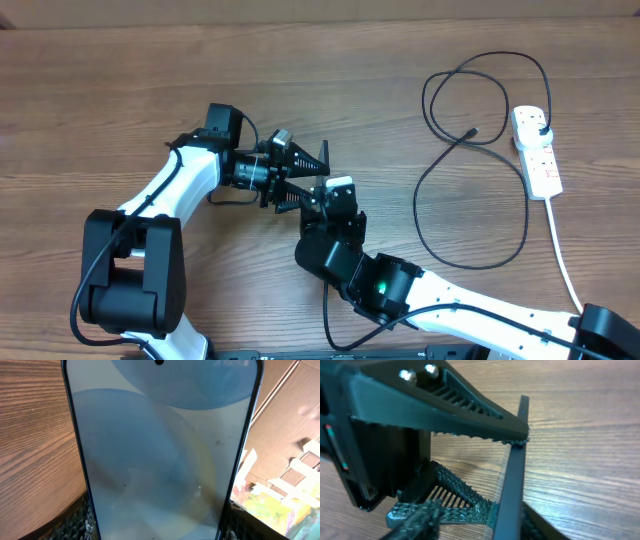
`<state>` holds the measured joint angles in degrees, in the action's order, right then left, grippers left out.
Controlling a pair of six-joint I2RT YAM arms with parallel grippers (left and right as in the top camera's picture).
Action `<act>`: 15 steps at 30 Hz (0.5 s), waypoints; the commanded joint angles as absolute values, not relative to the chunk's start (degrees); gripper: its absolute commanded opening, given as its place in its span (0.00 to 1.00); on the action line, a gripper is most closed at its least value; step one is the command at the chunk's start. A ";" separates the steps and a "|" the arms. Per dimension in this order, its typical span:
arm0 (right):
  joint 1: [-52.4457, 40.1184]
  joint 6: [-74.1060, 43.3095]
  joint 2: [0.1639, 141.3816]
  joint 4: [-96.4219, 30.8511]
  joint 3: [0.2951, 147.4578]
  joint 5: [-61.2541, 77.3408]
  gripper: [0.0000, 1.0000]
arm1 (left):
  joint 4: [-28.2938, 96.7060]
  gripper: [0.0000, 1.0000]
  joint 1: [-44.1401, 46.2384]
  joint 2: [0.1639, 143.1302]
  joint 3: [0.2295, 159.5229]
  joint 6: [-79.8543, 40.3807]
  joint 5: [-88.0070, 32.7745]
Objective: Plug charger to phone and switch on socket
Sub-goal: 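Grasp the phone's edge with the right gripper and pull it right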
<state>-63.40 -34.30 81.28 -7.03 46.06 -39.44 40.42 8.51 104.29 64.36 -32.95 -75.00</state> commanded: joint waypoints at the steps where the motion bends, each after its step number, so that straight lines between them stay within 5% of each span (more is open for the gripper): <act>1: -63.24 -34.46 81.41 -6.17 47.53 -40.69 0.41 | 40.23 0.63 8.16 104.66 65.65 -33.47 -78.04; 15: -63.26 -34.44 81.34 -5.65 47.55 -40.71 0.04 | 40.21 0.64 8.16 104.66 65.65 -33.89 -78.98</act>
<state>-62.70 -34.17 81.65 -7.16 46.02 -41.60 40.45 7.77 104.29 64.66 -33.67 -76.29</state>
